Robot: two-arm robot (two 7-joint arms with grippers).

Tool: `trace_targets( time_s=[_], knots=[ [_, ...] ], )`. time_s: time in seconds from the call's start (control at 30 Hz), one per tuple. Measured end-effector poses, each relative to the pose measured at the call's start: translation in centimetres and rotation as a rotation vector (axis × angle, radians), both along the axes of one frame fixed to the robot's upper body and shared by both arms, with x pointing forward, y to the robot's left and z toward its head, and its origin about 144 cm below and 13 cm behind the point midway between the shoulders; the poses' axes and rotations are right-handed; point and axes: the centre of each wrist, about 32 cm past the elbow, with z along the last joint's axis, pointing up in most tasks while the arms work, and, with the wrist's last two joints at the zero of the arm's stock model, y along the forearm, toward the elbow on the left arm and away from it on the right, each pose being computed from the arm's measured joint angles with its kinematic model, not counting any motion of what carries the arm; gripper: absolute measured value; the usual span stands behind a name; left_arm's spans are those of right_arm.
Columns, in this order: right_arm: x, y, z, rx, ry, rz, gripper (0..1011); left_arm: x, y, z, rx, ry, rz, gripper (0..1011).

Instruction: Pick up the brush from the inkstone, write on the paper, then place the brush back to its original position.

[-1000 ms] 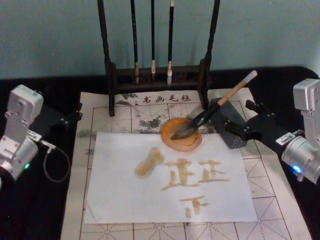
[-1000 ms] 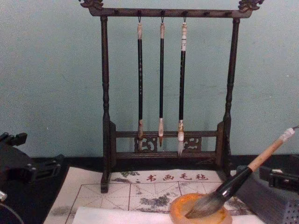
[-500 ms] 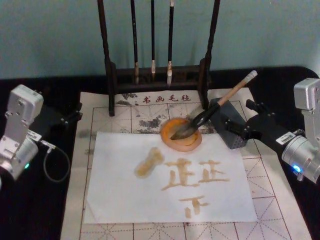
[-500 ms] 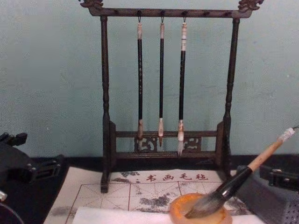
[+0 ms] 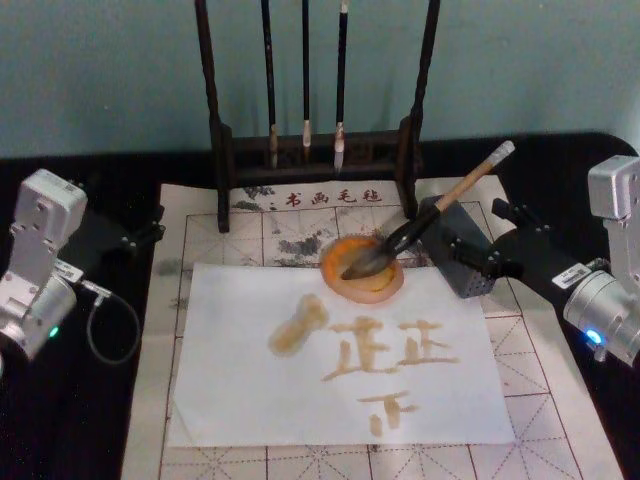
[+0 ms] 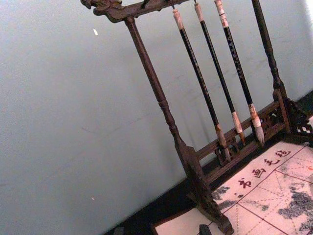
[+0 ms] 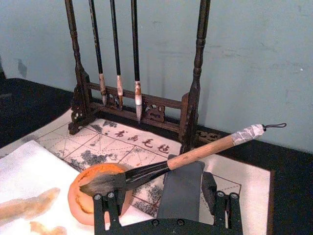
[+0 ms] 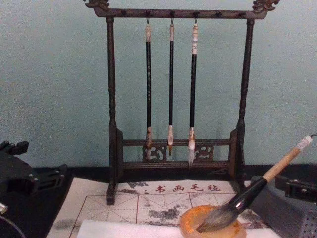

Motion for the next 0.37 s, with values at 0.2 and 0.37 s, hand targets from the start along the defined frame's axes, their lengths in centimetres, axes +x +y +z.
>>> trace_targets(
  time_s=[0.2,0.37],
  knots=[
    [0.00,0.00,0.00,0.001,0.000,0.000,1002,0.00,0.00,0.00,0.000,0.000,0.000,1001],
    [0.00,0.00,0.00,0.001,0.000,0.000,1002,0.00,0.00,0.00,0.000,0.000,0.000,1001]
  ],
)
